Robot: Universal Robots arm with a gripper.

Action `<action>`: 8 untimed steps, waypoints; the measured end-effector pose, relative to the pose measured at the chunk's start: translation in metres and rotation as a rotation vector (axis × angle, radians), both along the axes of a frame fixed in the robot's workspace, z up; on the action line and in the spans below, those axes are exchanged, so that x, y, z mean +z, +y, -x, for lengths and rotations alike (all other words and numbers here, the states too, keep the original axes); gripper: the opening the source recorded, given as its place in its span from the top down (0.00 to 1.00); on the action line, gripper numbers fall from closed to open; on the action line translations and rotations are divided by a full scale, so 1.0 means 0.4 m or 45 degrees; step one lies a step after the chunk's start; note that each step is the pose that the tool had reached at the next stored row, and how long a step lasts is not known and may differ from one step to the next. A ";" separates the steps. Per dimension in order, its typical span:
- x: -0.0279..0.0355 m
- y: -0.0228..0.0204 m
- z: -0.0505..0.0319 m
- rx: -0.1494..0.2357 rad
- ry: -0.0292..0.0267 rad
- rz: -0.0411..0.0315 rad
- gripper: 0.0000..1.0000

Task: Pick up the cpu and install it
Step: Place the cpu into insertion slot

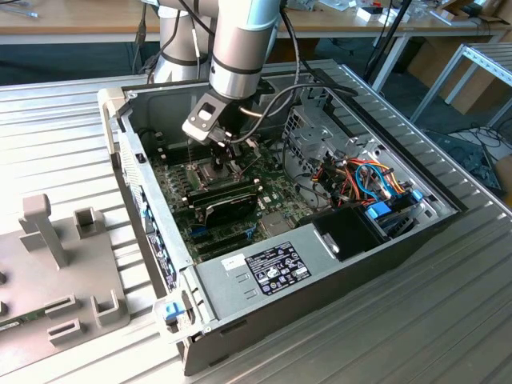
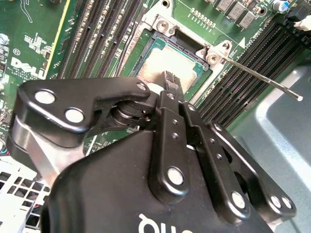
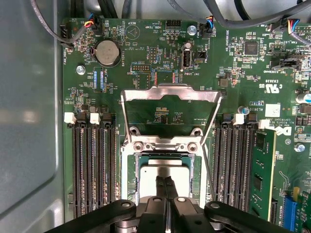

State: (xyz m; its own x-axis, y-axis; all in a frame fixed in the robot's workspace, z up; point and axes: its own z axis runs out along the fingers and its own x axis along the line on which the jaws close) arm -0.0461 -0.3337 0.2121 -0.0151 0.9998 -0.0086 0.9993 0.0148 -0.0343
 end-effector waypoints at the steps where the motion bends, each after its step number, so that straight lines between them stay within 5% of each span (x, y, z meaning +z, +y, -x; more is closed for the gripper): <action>1: 0.000 0.000 0.000 0.000 0.0000 0.0000 0.89; 2: 0.000 0.000 0.000 0.000 0.0002 0.0002 0.89; 4: 0.001 0.000 0.000 0.000 0.0003 0.0278 0.89; 5: 0.000 0.000 0.000 0.000 0.0000 0.0342 0.89; 8: -0.008 0.000 0.000 0.000 0.0001 0.0344 0.89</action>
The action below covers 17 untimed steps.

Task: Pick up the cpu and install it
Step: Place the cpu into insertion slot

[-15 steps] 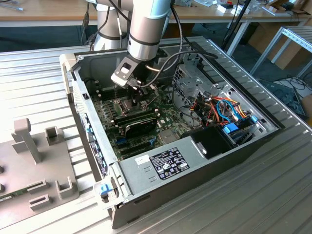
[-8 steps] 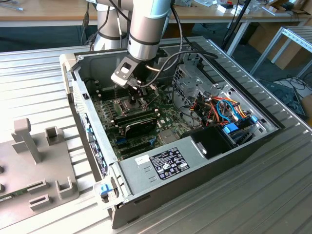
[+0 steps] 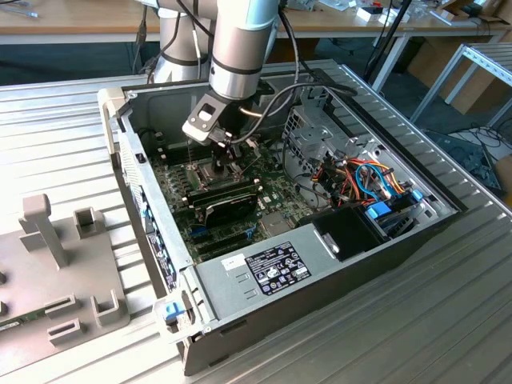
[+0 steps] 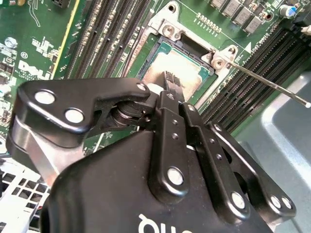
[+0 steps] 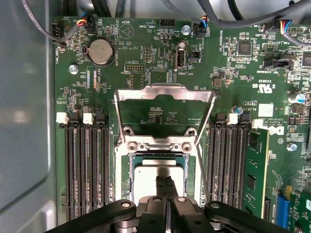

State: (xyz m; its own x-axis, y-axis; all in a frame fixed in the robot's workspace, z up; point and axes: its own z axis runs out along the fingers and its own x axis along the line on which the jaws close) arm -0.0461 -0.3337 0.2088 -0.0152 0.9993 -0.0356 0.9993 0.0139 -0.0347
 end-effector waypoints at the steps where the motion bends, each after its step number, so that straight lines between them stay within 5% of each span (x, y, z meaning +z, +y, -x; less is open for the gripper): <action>1: -0.003 0.000 0.000 0.000 0.0000 0.0000 0.89; 17: -0.010 0.000 0.000 0.000 0.0002 0.0003 0.89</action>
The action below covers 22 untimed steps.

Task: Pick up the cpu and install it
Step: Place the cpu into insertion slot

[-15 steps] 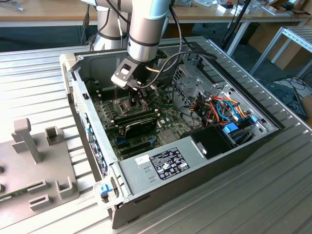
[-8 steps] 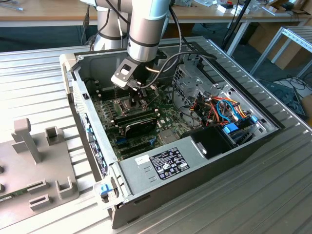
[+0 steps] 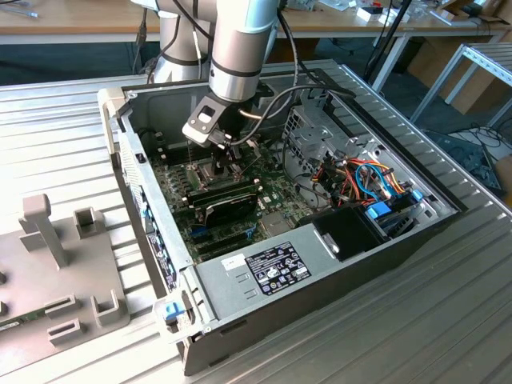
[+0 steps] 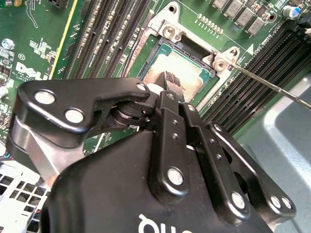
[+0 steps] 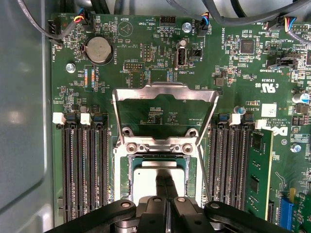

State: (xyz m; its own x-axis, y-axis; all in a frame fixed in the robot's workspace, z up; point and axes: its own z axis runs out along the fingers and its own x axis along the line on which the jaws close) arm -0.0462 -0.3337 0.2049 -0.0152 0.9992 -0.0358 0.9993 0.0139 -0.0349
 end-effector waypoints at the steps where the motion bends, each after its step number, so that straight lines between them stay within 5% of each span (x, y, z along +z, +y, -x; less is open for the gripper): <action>1: 0.000 0.000 0.000 0.000 0.0000 0.0000 0.89; 6: 0.004 0.001 0.000 0.000 -0.0013 -0.0021 0.89; 10: 0.023 0.000 0.000 0.000 -0.0005 -0.0003 0.89; 15: 0.059 0.001 0.000 0.000 -0.0025 0.0000 0.89; 17: 0.089 0.001 0.000 0.000 -0.0057 0.0008 0.89; 22: 0.129 0.001 0.000 0.000 -0.0137 0.0020 0.89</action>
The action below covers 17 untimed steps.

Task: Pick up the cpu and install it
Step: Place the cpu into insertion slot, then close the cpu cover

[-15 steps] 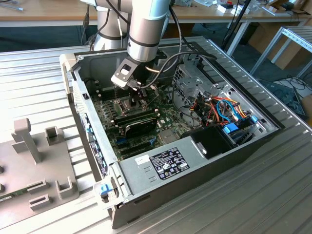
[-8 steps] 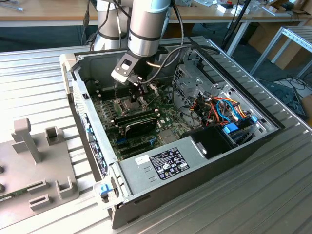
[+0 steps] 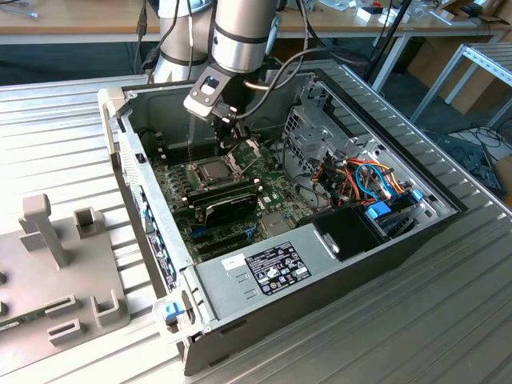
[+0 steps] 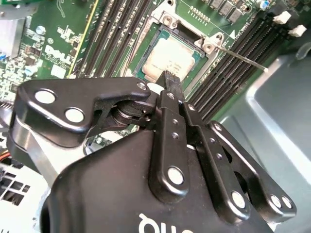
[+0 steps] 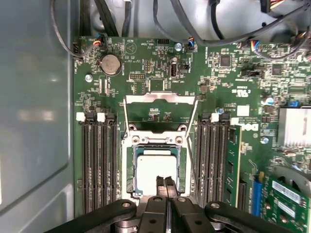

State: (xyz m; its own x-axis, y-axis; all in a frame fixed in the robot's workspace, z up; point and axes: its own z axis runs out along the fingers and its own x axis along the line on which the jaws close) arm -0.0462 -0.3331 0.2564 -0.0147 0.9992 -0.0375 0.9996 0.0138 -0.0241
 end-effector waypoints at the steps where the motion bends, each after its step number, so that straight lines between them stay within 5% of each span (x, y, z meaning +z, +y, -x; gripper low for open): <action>1: 0.003 0.000 0.000 0.000 -0.0014 0.0000 0.89; 17: 0.009 0.000 0.000 0.000 -0.0027 -0.0001 0.89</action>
